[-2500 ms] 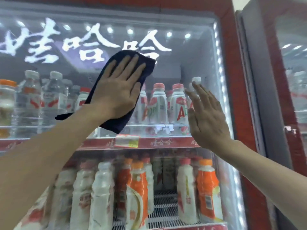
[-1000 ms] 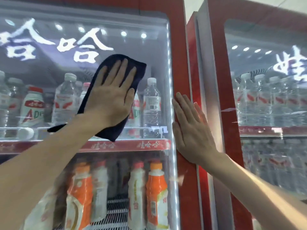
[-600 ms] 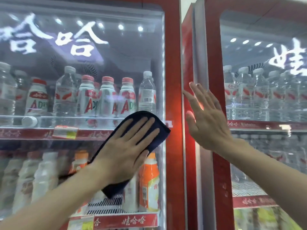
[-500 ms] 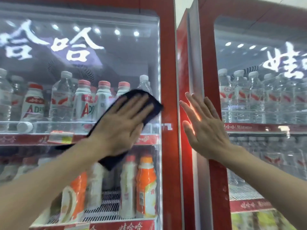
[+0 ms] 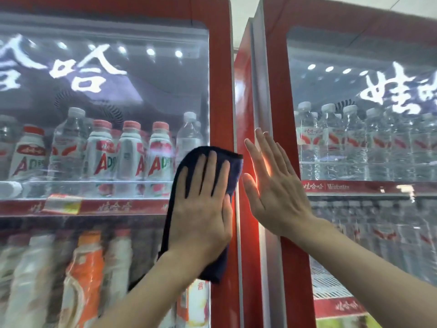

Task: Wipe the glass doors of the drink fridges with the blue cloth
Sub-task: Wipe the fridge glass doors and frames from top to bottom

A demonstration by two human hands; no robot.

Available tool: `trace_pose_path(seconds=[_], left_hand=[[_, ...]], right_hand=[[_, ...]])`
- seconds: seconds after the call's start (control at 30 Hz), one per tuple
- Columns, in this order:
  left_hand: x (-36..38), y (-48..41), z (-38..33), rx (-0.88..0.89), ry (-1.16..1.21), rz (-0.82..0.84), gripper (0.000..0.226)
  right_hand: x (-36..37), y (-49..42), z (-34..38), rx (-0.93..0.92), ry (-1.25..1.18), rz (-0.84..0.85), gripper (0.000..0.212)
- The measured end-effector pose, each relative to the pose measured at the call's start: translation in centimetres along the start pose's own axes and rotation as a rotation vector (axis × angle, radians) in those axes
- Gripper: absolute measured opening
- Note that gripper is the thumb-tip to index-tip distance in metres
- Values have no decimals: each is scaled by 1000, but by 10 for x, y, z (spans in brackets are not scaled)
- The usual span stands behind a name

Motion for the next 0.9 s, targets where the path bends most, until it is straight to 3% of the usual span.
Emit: trace_pose_path(seconds=[0.23, 0.47, 0.6, 0.73, 0.8, 0.9], left_hand=[[5, 17, -18, -139, -9, 5, 66], [-16, 9, -17, -107, -33, 77, 59], [-41, -2, 6, 8, 4, 131, 55], [-58, -12, 31, -21, 294, 194, 67], [-64, -13, 43, -109, 506, 229, 76], [-75, -9, 61, -148, 801, 197, 72]], right_hand=[[-1, 1, 0, -12, -5, 12, 60], [-12, 2, 2, -5, -87, 51, 51], [-26, 22, 25, 170, -340, -158, 40], [-30, 46, 84, 339, -620, -359, 25], [-21, 44, 115, 467, -714, -396, 21], [0, 36, 150, 553, -714, -370, 27]])
Point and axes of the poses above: each hand's wrist, its own y-axis away from the middle knuckle, its own x-axis out of the palm, z = x × y, the point moved 2 cm from there along -y, towards the middle knuckle, and after that the axes turned 7 degrees about y, right-handed, at the moved point
